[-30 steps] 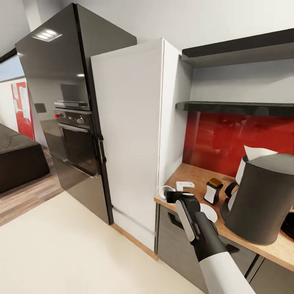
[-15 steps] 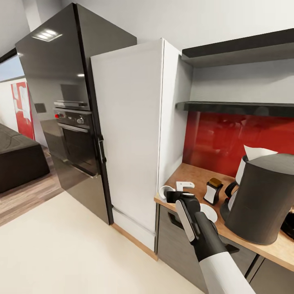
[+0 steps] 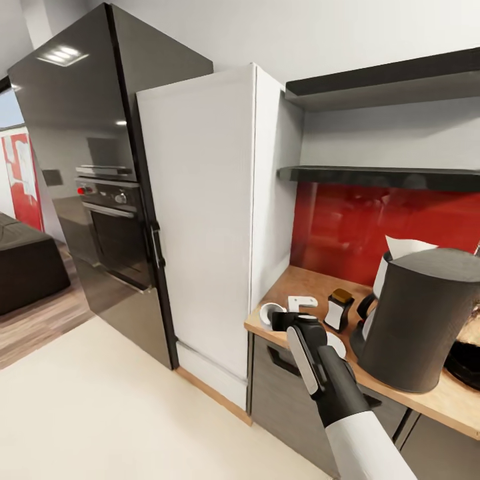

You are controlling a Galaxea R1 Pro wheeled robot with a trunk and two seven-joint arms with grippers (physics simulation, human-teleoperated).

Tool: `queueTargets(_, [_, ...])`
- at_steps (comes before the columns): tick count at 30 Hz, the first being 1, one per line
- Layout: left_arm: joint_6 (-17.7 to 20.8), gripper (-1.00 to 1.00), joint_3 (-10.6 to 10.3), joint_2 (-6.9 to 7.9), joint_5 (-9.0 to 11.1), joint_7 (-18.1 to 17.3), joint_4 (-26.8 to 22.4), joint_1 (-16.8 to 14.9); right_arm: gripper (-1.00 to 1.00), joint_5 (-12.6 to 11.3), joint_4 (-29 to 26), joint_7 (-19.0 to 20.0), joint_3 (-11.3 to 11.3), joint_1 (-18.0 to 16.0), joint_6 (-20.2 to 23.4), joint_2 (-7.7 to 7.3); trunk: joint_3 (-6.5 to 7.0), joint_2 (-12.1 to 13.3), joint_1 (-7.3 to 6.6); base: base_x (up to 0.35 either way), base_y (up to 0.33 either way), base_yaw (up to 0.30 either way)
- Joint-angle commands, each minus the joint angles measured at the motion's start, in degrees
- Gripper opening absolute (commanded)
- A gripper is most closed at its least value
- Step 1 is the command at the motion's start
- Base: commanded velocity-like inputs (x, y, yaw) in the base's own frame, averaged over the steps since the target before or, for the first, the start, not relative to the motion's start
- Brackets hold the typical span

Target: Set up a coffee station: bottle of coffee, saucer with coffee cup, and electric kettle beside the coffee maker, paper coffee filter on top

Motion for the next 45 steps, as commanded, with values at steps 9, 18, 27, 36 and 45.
queueTargets(9, [-0.11,1.00,0.41,0.00,-0.34,0.04,-0.09,0.05,-1.00,-0.60,0.04,-0.51,0.11,-0.05,0.10,0.00,0.04,-0.03,0.02,0.000,0.000,-0.289])
queueTargets(18, [-0.10,1.00,0.41,-0.01,-0.34,0.04,-0.14,0.05,-1.00,-0.60,0.08,-0.54,0.12,-0.04,0.10,0.00,0.04,-0.03,0.02,0.000,0.007,-0.265])
queueTargets(27, [-0.11,1.00,0.41,-0.06,-0.34,0.04,-0.17,0.05,-1.00,-0.60,0.07,-0.53,0.12,-0.03,0.10,0.00,0.04,-0.03,0.02,0.041,0.176,-0.258])
queueTargets(36, [-0.09,1.00,0.41,0.13,-0.34,0.04,-0.17,0.05,-1.00,-0.60,0.07,-0.53,0.12,-0.05,0.10,0.00,0.04,-0.03,0.02,0.016,0.028,-0.258])
queueTargets(45, [-0.10,1.00,0.41,0.03,-0.34,0.04,-0.17,0.05,-1.00,-0.60,0.10,-0.54,0.12,-0.03,0.10,0.00,0.04,-0.03,0.02,0.064,0.240,-0.258])
